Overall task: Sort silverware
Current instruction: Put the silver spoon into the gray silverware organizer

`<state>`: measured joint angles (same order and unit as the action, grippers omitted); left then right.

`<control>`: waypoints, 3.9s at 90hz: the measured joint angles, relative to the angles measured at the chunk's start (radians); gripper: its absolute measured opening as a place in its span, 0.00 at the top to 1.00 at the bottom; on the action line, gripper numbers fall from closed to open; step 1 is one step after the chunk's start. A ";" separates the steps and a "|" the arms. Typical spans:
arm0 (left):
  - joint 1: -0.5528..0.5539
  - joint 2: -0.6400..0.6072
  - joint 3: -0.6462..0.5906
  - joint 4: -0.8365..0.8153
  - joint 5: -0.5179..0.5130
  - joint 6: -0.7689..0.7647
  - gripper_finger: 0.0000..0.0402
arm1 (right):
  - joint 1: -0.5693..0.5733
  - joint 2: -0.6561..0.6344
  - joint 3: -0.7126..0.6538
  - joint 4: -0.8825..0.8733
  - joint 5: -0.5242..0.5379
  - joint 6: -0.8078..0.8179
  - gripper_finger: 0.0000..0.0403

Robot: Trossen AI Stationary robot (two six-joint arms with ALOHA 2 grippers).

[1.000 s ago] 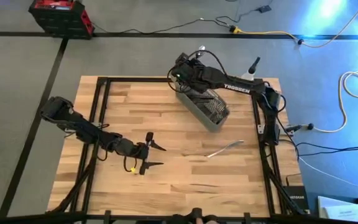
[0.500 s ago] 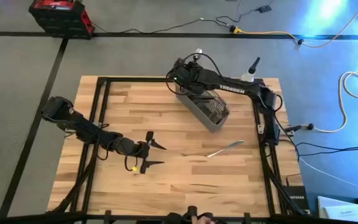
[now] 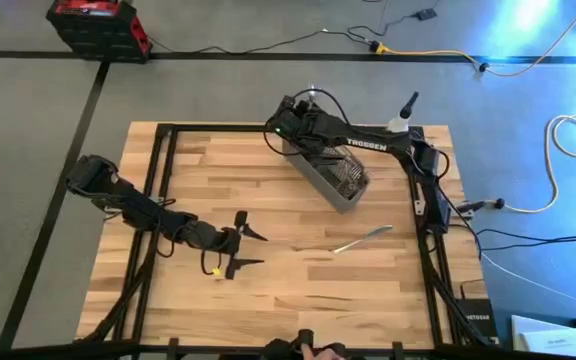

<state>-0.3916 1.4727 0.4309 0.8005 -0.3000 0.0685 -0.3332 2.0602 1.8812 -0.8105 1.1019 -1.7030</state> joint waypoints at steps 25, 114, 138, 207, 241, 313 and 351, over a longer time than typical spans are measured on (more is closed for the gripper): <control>0.000 0.000 0.000 -0.006 0.000 -0.004 0.35 | 0.022 0.000 0.002 0.007 0.027 0.001 0.70; 0.000 0.000 0.000 -0.031 0.000 -0.009 0.35 | 0.046 -0.179 0.228 -0.487 -0.637 0.830 0.79; 0.000 0.000 0.000 0.006 0.000 -0.003 0.35 | 0.088 -0.150 0.151 -0.662 -0.967 0.906 0.85; 0.000 0.000 0.000 -0.013 0.000 -0.008 0.35 | 0.077 -0.091 0.074 -0.666 -0.932 0.910 0.81; -0.003 0.000 0.000 -0.034 0.001 -0.016 0.35 | 0.050 -0.060 0.071 -0.625 -0.933 0.854 0.87; -0.003 0.000 0.000 -0.035 0.000 -0.015 0.35 | 0.045 -0.082 0.198 -0.722 -0.964 0.897 1.00; -0.003 0.000 0.000 -0.035 0.001 -0.009 0.35 | 0.037 -0.131 0.464 -0.762 -0.957 1.009 1.00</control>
<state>-0.3946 1.4731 0.4313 0.7658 -0.2993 0.0597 -0.2962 1.9289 2.3455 -1.5729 0.1448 -0.6942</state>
